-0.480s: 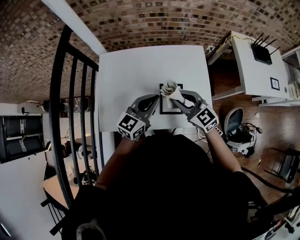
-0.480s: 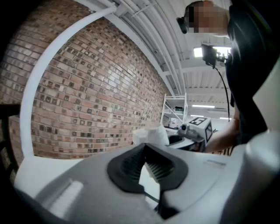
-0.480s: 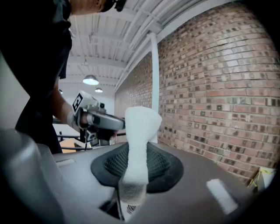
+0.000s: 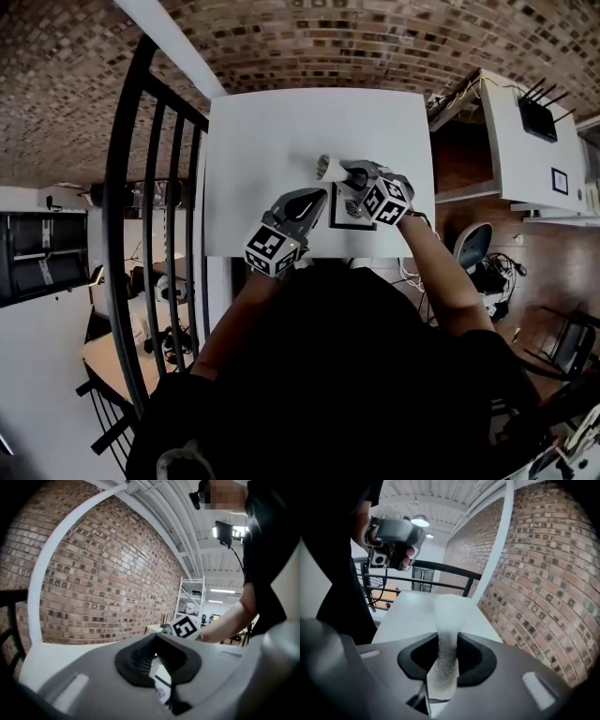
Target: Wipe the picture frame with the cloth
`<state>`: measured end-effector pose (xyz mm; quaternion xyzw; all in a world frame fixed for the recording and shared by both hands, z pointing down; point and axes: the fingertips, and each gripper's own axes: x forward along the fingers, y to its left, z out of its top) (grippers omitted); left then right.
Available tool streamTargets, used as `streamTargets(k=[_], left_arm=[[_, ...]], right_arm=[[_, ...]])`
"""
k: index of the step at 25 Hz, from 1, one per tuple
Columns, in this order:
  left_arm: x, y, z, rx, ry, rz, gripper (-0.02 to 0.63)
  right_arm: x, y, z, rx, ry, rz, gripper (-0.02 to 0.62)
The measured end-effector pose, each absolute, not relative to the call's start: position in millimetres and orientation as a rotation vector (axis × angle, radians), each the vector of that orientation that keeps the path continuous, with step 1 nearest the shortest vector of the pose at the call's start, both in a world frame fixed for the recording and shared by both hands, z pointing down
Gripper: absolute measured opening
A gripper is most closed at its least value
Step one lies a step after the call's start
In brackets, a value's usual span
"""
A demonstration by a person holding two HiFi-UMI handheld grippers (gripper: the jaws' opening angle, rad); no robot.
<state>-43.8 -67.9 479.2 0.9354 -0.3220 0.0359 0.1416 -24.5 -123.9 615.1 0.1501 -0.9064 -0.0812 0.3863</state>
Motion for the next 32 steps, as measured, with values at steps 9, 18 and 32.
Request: streamTargets(k=[9, 18, 32], left_arm=[[-56, -78, 500, 2.652, -0.957, 0.153, 0.000], [-67, -81, 509, 2.612, -0.987, 0.174, 0.000], [-75, -76, 517, 2.588, -1.005, 0.177, 0.000]], right_arm=[[-43, -141, 689, 0.173, -2.080, -0.254, 0.097], [-41, -171, 725, 0.156, -1.970, -0.191, 0.097], [-44, -118, 752, 0.013, -1.949, 0.022, 0.097]])
